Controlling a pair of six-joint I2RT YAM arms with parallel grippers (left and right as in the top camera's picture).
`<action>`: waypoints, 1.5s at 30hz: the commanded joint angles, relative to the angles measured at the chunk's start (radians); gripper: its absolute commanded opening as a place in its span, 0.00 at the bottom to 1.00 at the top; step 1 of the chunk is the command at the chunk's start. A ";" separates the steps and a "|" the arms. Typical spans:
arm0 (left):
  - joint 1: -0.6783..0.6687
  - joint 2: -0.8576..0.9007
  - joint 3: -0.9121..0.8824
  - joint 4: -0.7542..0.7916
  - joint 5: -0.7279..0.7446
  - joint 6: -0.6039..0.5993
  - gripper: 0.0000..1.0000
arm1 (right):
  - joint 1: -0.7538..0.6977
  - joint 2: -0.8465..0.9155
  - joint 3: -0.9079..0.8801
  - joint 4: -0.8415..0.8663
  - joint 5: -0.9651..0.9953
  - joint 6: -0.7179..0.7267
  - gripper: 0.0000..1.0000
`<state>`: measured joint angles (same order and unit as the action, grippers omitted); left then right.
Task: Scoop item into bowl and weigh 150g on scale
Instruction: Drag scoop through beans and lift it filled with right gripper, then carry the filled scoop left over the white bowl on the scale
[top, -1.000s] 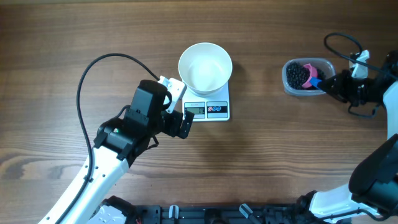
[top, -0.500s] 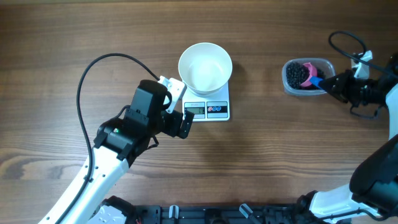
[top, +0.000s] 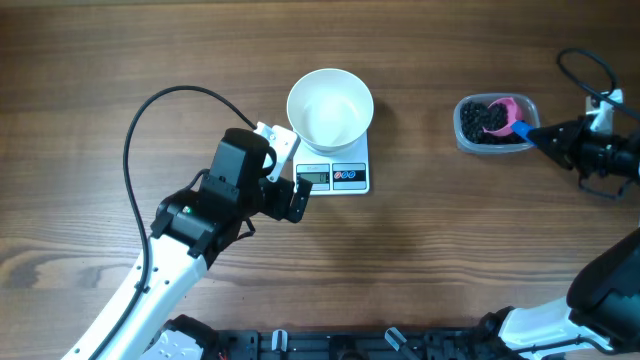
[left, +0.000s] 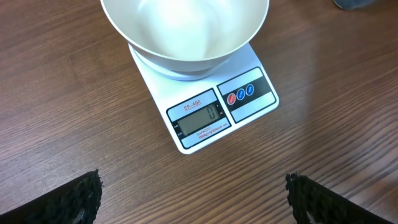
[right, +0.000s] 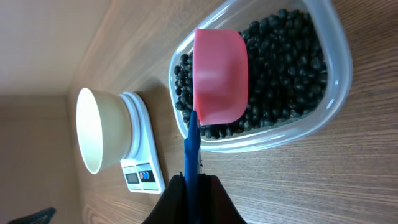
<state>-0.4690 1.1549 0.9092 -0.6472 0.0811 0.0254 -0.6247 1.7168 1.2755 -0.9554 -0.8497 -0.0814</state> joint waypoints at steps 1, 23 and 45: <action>0.001 -0.010 0.001 0.000 0.019 0.020 1.00 | -0.047 0.015 -0.008 -0.006 -0.121 0.002 0.04; 0.001 -0.010 0.001 0.000 0.019 0.020 1.00 | -0.127 0.015 -0.008 -0.045 -0.645 0.060 0.04; 0.001 -0.010 0.001 0.000 0.019 0.020 1.00 | 0.454 0.014 -0.006 0.463 -0.486 0.603 0.05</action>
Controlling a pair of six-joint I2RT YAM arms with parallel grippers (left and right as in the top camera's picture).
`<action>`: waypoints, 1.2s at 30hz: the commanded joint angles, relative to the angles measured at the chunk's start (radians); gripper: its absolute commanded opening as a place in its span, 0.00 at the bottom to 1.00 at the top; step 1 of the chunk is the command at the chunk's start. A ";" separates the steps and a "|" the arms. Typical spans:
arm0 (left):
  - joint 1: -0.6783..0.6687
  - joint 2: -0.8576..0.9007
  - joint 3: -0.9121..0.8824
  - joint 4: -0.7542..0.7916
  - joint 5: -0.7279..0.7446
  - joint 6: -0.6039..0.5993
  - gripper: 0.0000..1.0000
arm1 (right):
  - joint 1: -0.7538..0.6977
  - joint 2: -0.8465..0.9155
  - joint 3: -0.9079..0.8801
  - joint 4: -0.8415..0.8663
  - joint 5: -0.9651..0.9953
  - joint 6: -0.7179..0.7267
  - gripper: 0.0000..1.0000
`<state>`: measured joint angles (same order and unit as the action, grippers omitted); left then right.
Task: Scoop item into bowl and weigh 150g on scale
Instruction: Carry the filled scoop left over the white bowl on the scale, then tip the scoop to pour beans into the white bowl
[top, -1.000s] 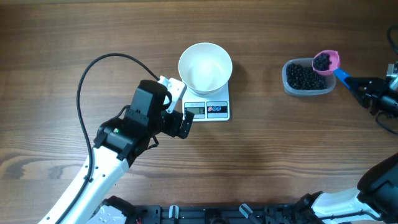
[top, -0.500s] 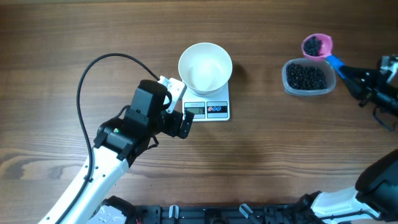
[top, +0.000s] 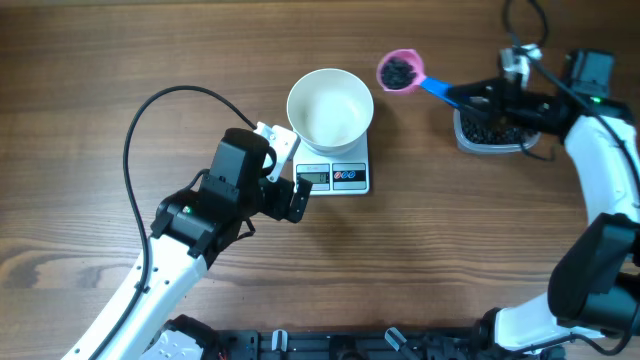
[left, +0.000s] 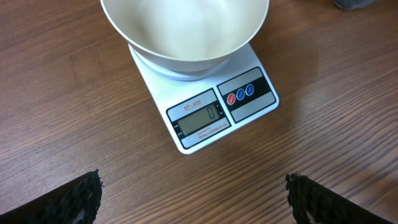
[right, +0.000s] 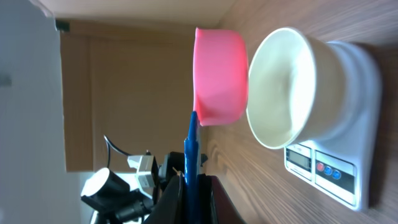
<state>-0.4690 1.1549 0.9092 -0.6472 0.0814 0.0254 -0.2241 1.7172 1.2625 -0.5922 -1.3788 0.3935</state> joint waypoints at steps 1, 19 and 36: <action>0.001 -0.010 0.001 0.000 0.019 0.020 1.00 | 0.085 0.014 0.007 0.173 0.081 0.133 0.04; 0.001 -0.010 0.001 0.000 0.019 0.020 1.00 | 0.330 -0.120 0.030 0.116 0.621 -0.196 0.05; 0.001 -0.010 0.001 0.000 0.019 0.020 1.00 | 0.493 -0.134 0.030 0.135 0.912 -0.494 0.04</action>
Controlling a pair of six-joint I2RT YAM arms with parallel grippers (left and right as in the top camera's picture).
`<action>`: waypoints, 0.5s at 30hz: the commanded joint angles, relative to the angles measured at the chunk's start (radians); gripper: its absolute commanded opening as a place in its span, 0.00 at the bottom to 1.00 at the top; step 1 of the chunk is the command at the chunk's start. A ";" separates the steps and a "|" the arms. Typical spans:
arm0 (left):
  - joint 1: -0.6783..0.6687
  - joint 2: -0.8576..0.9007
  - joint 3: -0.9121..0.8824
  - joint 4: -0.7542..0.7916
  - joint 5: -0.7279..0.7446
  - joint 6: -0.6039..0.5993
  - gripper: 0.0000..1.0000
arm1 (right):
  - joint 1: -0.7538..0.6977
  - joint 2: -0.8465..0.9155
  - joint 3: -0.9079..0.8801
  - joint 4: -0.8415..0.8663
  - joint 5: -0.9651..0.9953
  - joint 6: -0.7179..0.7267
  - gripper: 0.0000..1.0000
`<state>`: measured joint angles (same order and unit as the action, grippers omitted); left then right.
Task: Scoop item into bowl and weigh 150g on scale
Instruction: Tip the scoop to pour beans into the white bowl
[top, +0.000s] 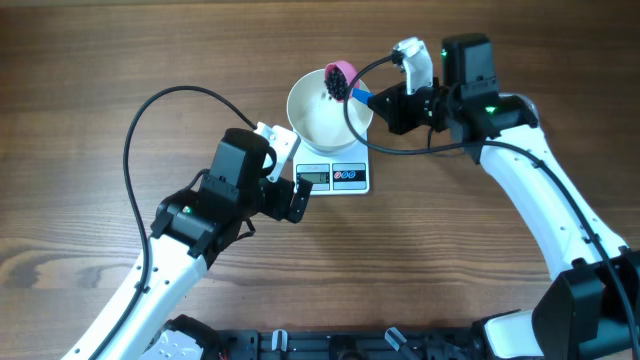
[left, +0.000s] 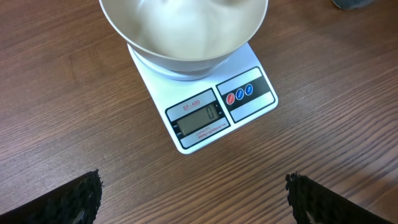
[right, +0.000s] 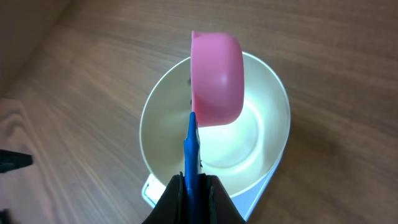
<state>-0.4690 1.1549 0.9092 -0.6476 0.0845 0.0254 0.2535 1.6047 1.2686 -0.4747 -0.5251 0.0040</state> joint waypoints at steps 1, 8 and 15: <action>0.001 -0.010 0.001 0.001 0.016 0.020 1.00 | 0.019 -0.021 0.024 0.018 0.060 -0.129 0.04; 0.001 -0.010 0.001 0.001 0.016 0.020 1.00 | 0.022 -0.021 0.024 0.018 0.063 -0.163 0.04; 0.001 -0.010 0.001 0.001 0.016 0.020 1.00 | 0.023 -0.021 0.023 0.019 0.062 -0.324 0.04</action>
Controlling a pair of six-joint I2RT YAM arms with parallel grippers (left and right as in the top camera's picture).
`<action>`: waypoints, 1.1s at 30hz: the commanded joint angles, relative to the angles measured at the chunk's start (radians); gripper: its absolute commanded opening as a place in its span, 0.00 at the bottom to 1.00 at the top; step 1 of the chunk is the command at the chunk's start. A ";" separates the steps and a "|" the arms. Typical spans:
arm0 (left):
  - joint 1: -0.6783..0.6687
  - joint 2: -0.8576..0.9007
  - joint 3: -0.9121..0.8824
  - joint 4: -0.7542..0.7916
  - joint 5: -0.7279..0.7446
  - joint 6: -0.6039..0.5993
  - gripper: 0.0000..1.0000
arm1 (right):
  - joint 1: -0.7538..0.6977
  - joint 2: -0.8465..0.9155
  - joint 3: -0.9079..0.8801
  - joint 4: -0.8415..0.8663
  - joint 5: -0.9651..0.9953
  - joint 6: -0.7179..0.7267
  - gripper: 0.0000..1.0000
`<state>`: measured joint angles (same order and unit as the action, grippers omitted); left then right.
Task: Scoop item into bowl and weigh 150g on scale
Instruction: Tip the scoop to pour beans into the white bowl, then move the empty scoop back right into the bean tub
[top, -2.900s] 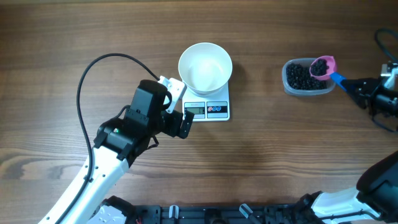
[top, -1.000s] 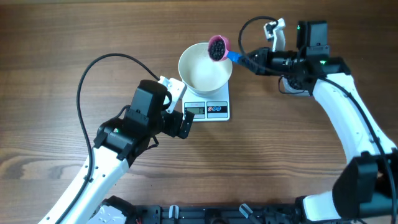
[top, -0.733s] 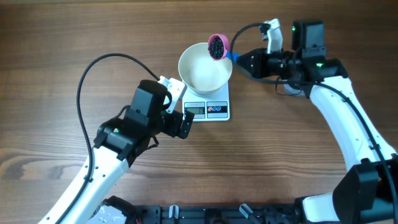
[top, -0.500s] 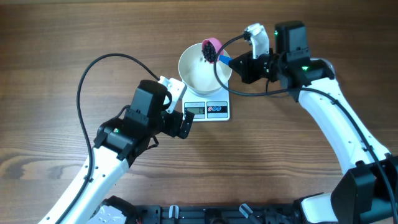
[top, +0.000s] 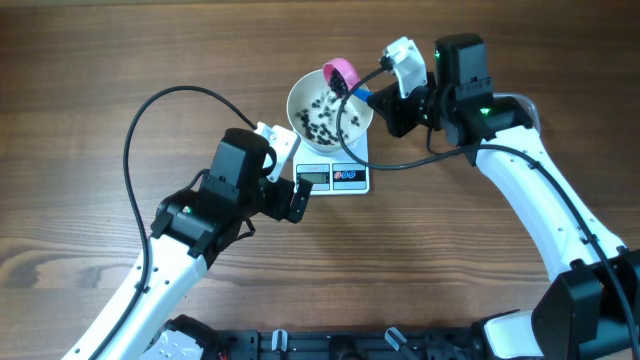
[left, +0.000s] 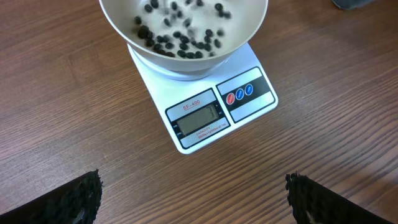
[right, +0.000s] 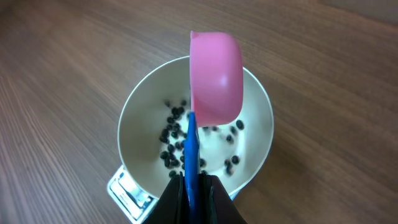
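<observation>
A white bowl stands on the white kitchen scale, with black beans scattered in its bottom. My right gripper is shut on the blue handle of a pink scoop, which is tipped over the bowl's far rim. In the overhead view the pink scoop sits at the bowl's upper right edge. My left gripper hangs open over bare table just in front of the scale, its display blank or unreadable.
The wooden table spreads all round. A black cable loops over the table to the left of the scale. The bean container is out of view.
Beans now lie in the bowl, which was empty 0.5 s ago. The scoop over the bowl has tipped further. The left arm has not moved.
My right gripper first held the scoop in the bean container at the far right. Then it held the filled scoop in the air near the bowl, then over the empty bowl. Now the beans are in the bowl. The left gripper stayed open by the scale throughout.
</observation>
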<state>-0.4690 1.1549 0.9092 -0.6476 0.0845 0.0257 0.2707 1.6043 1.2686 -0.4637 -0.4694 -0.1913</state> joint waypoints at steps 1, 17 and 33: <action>0.001 -0.010 0.001 0.000 0.016 0.019 1.00 | 0.005 -0.021 0.023 0.007 0.007 -0.170 0.04; 0.001 -0.010 0.001 0.001 0.016 0.019 1.00 | 0.026 -0.021 0.023 0.019 0.088 -0.417 0.04; 0.001 -0.010 0.001 0.001 0.016 0.019 1.00 | 0.068 -0.039 0.023 0.053 0.162 -0.167 0.04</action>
<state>-0.4690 1.1549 0.9092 -0.6476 0.0849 0.0254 0.3416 1.6001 1.2694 -0.4171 -0.2909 -0.5220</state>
